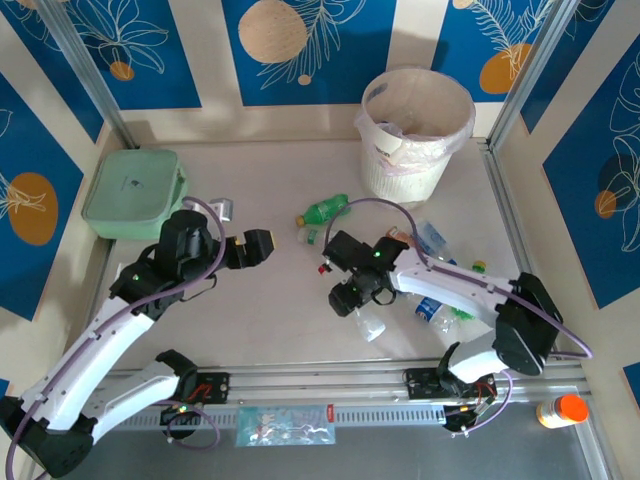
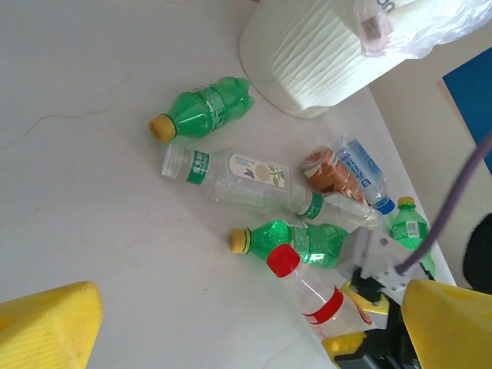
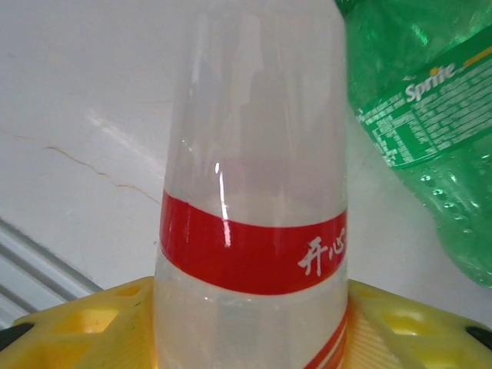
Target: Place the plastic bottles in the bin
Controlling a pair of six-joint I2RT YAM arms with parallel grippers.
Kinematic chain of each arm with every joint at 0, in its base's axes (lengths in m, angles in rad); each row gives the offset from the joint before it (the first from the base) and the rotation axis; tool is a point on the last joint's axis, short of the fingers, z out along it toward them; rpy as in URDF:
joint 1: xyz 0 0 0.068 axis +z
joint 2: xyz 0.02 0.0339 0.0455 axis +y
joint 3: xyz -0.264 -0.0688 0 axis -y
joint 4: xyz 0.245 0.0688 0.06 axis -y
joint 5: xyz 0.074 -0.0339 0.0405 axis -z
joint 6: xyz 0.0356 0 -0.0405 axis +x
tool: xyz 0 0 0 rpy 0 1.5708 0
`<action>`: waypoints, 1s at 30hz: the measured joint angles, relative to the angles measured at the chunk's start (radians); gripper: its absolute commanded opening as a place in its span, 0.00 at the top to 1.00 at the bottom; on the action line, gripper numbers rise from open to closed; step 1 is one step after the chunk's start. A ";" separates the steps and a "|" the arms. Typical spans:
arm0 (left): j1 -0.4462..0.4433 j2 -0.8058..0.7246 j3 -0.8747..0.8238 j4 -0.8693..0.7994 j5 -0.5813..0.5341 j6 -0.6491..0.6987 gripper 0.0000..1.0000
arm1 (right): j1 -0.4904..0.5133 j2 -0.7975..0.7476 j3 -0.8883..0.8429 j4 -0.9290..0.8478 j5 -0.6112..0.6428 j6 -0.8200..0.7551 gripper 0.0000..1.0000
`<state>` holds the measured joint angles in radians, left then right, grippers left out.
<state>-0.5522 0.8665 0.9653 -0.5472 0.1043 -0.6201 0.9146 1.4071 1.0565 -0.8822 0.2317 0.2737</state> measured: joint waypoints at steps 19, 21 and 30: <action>0.001 -0.003 0.111 0.012 0.133 0.066 0.01 | -0.164 -0.352 0.073 0.100 -0.066 -0.039 0.48; 0.001 -0.003 0.123 0.012 0.132 0.072 0.01 | -0.197 -0.352 0.104 0.117 -0.076 -0.039 0.48; 0.002 -0.003 0.129 0.015 0.132 0.080 0.01 | -0.363 -0.248 0.344 0.153 -0.109 -0.050 0.50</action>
<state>-0.5507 0.8639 1.0943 -0.5320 0.2363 -0.5400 0.5518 1.1587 1.4002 -0.7296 0.1226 0.2237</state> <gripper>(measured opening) 0.994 0.505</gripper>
